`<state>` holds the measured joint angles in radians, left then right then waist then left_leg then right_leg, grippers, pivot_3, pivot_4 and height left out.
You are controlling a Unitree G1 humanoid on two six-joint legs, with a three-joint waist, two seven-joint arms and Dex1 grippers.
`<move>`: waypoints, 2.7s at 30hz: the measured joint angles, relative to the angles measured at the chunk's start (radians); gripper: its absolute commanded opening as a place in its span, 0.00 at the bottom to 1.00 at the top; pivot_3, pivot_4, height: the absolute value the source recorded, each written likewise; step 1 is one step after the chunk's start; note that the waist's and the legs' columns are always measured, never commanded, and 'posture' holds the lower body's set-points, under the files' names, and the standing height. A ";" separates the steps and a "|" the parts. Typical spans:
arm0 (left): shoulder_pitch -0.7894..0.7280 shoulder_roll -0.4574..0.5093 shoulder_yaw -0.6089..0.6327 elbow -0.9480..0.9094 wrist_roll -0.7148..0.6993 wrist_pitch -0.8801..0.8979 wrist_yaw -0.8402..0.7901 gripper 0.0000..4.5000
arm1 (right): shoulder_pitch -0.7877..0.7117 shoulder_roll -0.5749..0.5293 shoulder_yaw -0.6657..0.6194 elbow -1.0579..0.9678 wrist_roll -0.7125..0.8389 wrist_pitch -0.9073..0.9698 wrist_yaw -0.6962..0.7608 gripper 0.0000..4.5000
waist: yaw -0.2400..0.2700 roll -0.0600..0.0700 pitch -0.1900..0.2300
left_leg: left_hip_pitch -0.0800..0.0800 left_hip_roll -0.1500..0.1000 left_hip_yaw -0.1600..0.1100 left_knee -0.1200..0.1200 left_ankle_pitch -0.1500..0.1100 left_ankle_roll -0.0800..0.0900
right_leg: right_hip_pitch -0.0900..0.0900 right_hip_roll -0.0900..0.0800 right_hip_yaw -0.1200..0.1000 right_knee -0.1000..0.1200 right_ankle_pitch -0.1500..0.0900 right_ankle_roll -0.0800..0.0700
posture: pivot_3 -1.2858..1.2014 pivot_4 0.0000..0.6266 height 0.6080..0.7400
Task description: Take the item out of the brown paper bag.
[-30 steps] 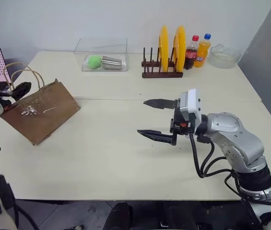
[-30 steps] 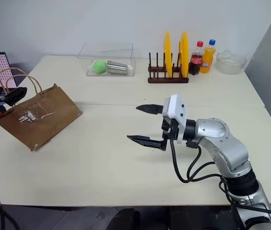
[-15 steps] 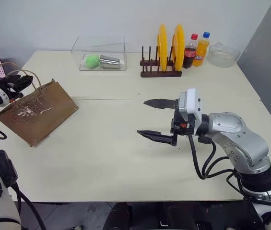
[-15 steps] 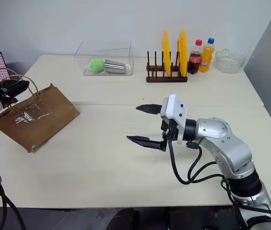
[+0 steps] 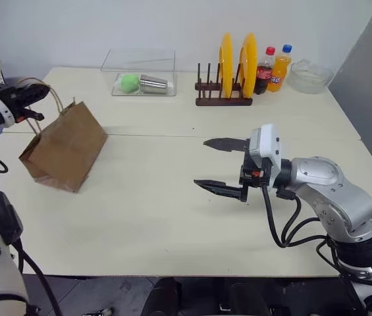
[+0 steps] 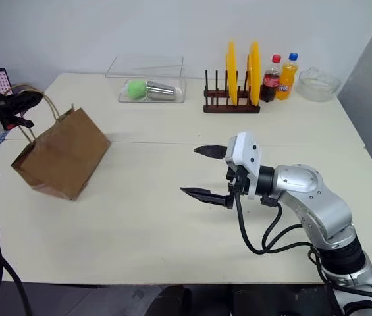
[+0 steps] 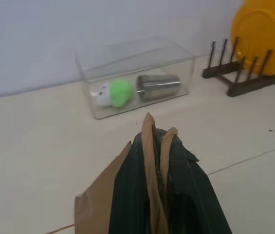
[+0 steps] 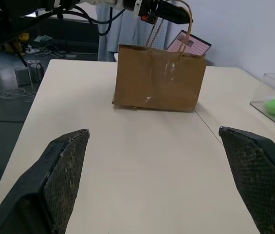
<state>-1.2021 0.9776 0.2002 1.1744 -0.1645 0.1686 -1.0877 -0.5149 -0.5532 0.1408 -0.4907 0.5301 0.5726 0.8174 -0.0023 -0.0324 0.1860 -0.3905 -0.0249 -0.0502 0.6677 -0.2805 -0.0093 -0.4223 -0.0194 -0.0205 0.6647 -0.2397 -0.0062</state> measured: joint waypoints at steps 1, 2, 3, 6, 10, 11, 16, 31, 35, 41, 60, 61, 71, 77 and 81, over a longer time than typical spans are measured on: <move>-0.009 -0.010 -0.007 -0.004 0.007 0.000 -0.017 0.00 | 0.006 -0.009 -0.003 -0.007 0.000 0.007 -0.008 1.00 | 0.000 0.000 0.000 | -0.001 0.000 0.000 0.001 0.000 0.000 | 0.000 0.000 0.000 0.000 0.000 0.000 | 0.52 0.24 1.00; -0.025 -0.028 -0.023 -0.005 0.013 0.000 -0.036 0.00 | 0.024 -0.021 -0.010 -0.022 0.000 0.015 -0.016 1.00 | 0.000 0.000 0.000 | -0.001 0.000 -0.001 0.001 0.000 0.000 | 0.000 0.000 -0.001 0.000 0.000 0.000 | 0.52 0.24 1.00; -0.039 -0.043 -0.038 -0.007 0.019 0.000 -0.055 0.00 | 0.041 -0.027 -0.017 -0.034 0.001 0.026 -0.023 1.00 | 0.000 0.000 0.000 | -0.002 0.000 -0.001 0.002 0.000 0.000 | -0.001 0.000 -0.001 0.000 0.000 0.000 | 0.52 0.24 1.00; -0.098 -0.104 -0.080 -0.006 0.043 -0.008 -0.097 0.00 | 0.099 -0.042 -0.051 -0.071 0.007 0.057 -0.056 1.00 | 0.000 0.000 0.000 | -0.007 0.001 -0.002 0.008 0.000 0.000 | -0.002 0.000 -0.004 0.001 0.000 0.000 | 0.52 0.24 1.00; -0.167 -0.184 -0.124 0.011 0.084 -0.065 -0.123 0.00 | 0.160 -0.055 -0.093 -0.124 0.024 0.098 -0.101 1.00 | 0.000 -0.001 0.000 | -0.009 0.001 -0.001 0.010 0.000 0.000 | -0.002 0.000 -0.003 0.001 0.000 0.001 | 0.52 0.24 1.00; -0.185 -0.205 -0.132 0.019 0.095 -0.082 -0.124 0.00 | 0.174 -0.055 -0.103 -0.139 0.032 0.110 -0.112 1.00 | 0.000 -0.001 0.000 | -0.009 0.001 -0.001 0.010 0.000 0.000 | -0.002 0.000 -0.003 0.001 0.000 0.001 | 0.52 0.24 1.00; -0.248 -0.301 -0.157 0.087 0.139 -0.155 -0.120 0.00 | 0.238 -0.055 -0.139 -0.206 0.047 0.162 -0.190 1.00 | -0.004 -0.001 0.001 | -0.008 0.001 -0.001 0.010 0.000 0.001 | -0.003 0.000 -0.003 0.003 0.000 0.001 | 0.52 0.24 1.00; -0.349 -0.508 -0.214 0.171 0.267 -0.301 -0.137 0.00 | 0.441 -0.027 -0.209 -0.416 0.094 0.235 -0.401 1.00 | -0.004 -0.002 0.002 | -0.006 0.000 0.000 0.012 0.000 0.001 | -0.004 0.000 -0.002 0.013 -0.003 0.006 | 0.52 0.24 1.00; -0.367 -0.539 -0.214 0.172 0.276 -0.320 -0.155 0.00 | 0.474 -0.027 -0.225 -0.447 0.110 0.247 -0.436 1.00 | -0.005 -0.002 0.002 | -0.006 0.000 0.000 0.012 0.000 0.001 | -0.004 0.000 -0.001 0.013 -0.003 0.006 | 0.52 0.24 1.00; -0.373 -0.580 -0.214 0.172 0.288 -0.330 -0.213 0.00 | 0.505 -0.028 -0.236 -0.466 0.121 0.255 -0.480 1.00 | -0.006 -0.002 0.002 | -0.005 0.000 0.001 0.012 0.000 0.001 | -0.004 0.001 -0.001 0.013 -0.003 0.006 | 0.52 0.24 1.00; -0.372 -0.586 -0.350 0.173 0.466 -0.640 -0.111 0.00 | 0.535 -0.036 -0.236 -0.470 0.162 0.265 -0.541 1.00 | -0.006 -0.002 0.002 | -0.004 0.000 0.001 0.012 0.000 0.001 | -0.003 0.001 0.001 0.014 -0.003 0.006 | 0.52 0.24 1.00; -0.372 -0.586 -0.350 0.173 0.469 -0.650 -0.093 0.00 | 0.536 -0.036 -0.236 -0.470 0.165 0.266 -0.543 1.00 | -0.006 -0.002 0.002 | -0.004 0.000 0.002 0.012 0.000 0.001 | -0.003 0.001 0.001 0.014 -0.003 0.006 | 0.52 0.24 1.00; -0.374 -0.586 -0.349 0.194 0.482 -0.662 -0.012 0.00 | 0.534 -0.053 -0.236 -0.470 0.200 0.267 -0.560 1.00 | -0.006 -0.002 0.002 | -0.004 0.000 0.002 0.012 0.000 0.001 | -0.003 0.001 0.000 0.014 -0.003 0.006 | 0.52 0.24 1.00; -0.374 -0.586 -0.354 0.199 0.514 -0.703 0.059 0.00 | 0.524 -0.060 -0.236 -0.470 0.211 0.267 -0.560 1.00 | -0.006 -0.002 0.002 | -0.004 0.000 0.002 0.012 0.000 0.001 | -0.003 0.001 0.001 0.014 -0.003 0.006 | 0.52 0.24 1.00; -0.374 -0.586 -0.361 0.200 0.536 -0.723 0.114 0.00 | 0.515 -0.066 -0.238 -0.470 0.237 0.267 -0.563 1.00 | -0.006 -0.002 0.002 | -0.004 0.000 0.002 0.012 0.000 0.001 | -0.003 0.001 0.001 0.014 -0.003 0.006 | 0.52 0.24 1.00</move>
<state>-1.5764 0.3916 -0.1611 1.3746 0.3715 -0.5543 -0.9733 -0.0001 -0.6192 -0.0967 -0.9610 0.7673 0.8396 0.2548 -0.0080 -0.0348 0.1877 -0.3945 -0.0249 -0.0483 0.6800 -0.2805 -0.0083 -0.4253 -0.0185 -0.0198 0.6784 -0.2426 -0.0002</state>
